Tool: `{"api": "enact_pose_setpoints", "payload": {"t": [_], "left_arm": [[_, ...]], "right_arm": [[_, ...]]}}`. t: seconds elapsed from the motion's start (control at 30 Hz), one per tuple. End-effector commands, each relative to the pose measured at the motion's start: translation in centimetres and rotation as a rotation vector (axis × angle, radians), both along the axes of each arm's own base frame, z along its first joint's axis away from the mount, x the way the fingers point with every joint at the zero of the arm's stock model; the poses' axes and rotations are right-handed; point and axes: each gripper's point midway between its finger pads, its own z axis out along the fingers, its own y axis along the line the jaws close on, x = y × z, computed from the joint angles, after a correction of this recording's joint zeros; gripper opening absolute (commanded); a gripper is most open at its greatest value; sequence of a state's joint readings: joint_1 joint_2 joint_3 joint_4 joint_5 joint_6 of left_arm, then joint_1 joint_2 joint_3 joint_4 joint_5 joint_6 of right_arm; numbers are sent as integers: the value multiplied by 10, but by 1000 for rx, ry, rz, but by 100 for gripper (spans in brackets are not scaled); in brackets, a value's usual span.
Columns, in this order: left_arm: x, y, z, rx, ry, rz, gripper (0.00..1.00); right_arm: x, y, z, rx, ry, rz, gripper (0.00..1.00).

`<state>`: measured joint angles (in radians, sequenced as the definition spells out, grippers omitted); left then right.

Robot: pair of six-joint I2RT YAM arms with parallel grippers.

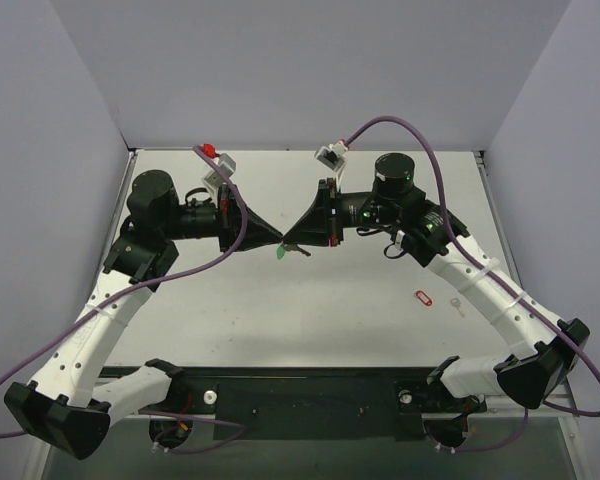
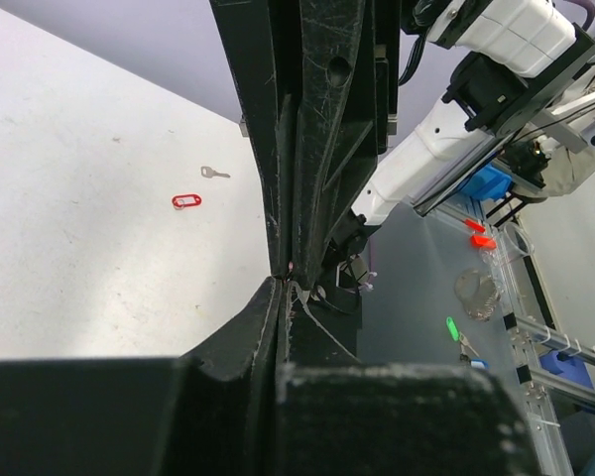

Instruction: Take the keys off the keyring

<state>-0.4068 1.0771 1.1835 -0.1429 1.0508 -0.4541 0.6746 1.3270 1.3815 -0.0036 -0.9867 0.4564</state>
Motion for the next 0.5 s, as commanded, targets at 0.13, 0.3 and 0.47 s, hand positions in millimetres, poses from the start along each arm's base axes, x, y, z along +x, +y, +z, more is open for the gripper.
{"api": "enact_pose_setpoints", "payload": {"t": [0.13,0.3,0.47], "left_arm": [[-4,0,29,-52,-90,28,0],[5,1,39,-86,-102,146,0],[16,5,53,-142,-98,300,0]], "right_arm": [[-12,-3,22,68,-69,39,0],[-6,-1,21,83,-61,3,0],[6,2,27,130,-74,-78,0]]}}
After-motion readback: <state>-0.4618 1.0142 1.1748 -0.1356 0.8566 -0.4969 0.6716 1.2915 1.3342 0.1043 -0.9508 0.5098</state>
